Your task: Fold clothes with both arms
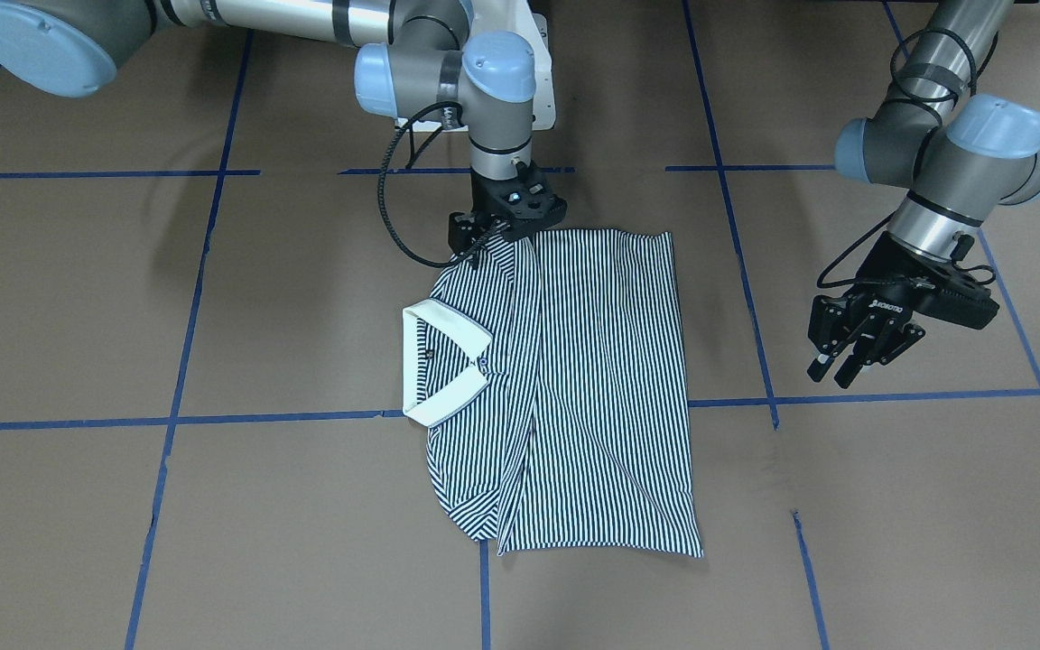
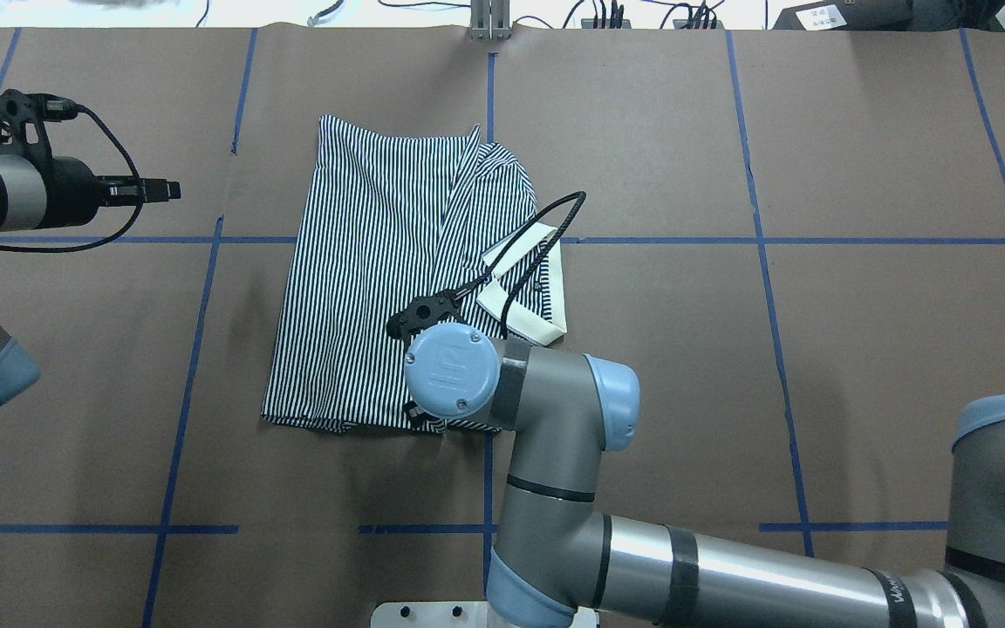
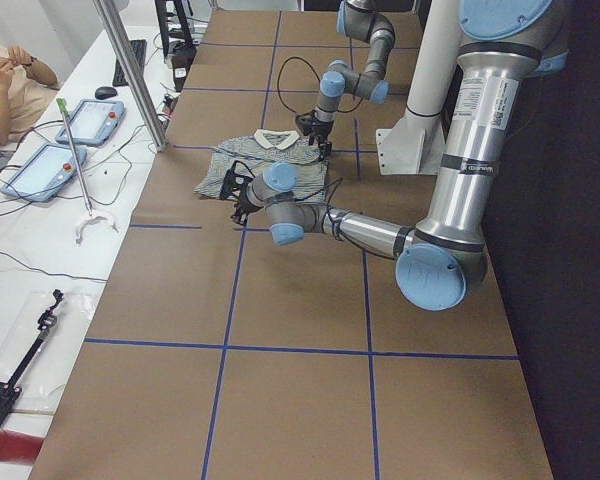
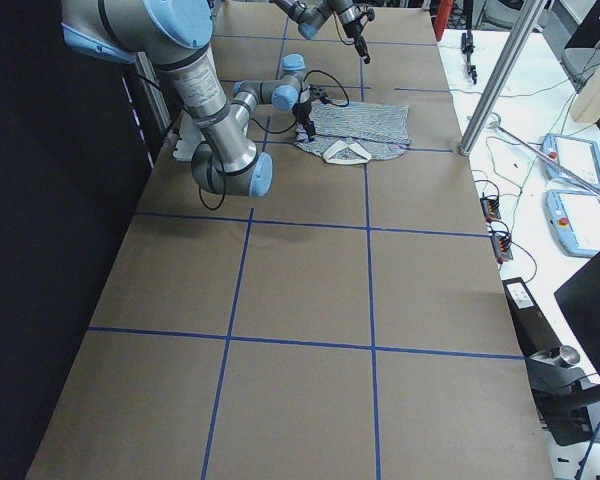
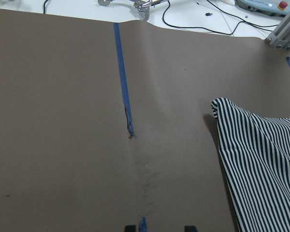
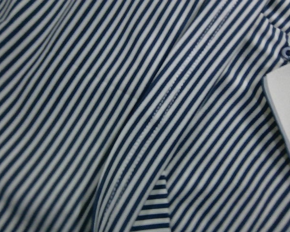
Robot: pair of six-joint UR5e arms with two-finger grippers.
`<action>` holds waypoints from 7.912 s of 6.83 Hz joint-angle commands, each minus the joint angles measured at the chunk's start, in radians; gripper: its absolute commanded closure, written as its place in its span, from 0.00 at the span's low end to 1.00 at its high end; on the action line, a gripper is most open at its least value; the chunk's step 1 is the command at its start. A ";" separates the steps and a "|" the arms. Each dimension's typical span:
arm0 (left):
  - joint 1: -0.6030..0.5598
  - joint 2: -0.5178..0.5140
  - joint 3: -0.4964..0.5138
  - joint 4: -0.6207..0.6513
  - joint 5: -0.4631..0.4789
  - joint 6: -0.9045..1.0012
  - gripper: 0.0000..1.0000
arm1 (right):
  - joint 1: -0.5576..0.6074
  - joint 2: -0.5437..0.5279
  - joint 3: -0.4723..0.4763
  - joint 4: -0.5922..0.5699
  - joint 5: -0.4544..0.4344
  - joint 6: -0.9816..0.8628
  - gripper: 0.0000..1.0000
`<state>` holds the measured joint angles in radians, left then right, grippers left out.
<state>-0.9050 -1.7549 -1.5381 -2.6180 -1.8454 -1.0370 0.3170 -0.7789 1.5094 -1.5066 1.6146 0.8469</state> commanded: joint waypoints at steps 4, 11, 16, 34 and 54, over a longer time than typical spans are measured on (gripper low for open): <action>0.001 -0.002 -0.007 -0.001 0.002 -0.041 0.55 | 0.048 -0.162 0.239 -0.081 -0.005 -0.141 0.00; 0.001 -0.002 -0.010 -0.001 0.003 -0.058 0.55 | -0.041 -0.016 0.103 -0.047 -0.012 0.017 0.26; 0.003 -0.002 -0.008 -0.001 0.005 -0.071 0.55 | -0.042 -0.013 0.066 0.031 -0.036 0.017 0.35; 0.029 -0.011 -0.017 -0.004 0.006 -0.179 0.55 | -0.079 -0.143 0.236 0.037 -0.150 0.251 0.45; 0.031 -0.015 -0.022 -0.002 0.012 -0.175 0.55 | -0.081 -0.137 0.117 0.152 -0.214 1.115 1.00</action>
<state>-0.8744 -1.7702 -1.5600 -2.6205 -1.8331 -1.2116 0.2351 -0.9170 1.6255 -1.3546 1.3985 1.9913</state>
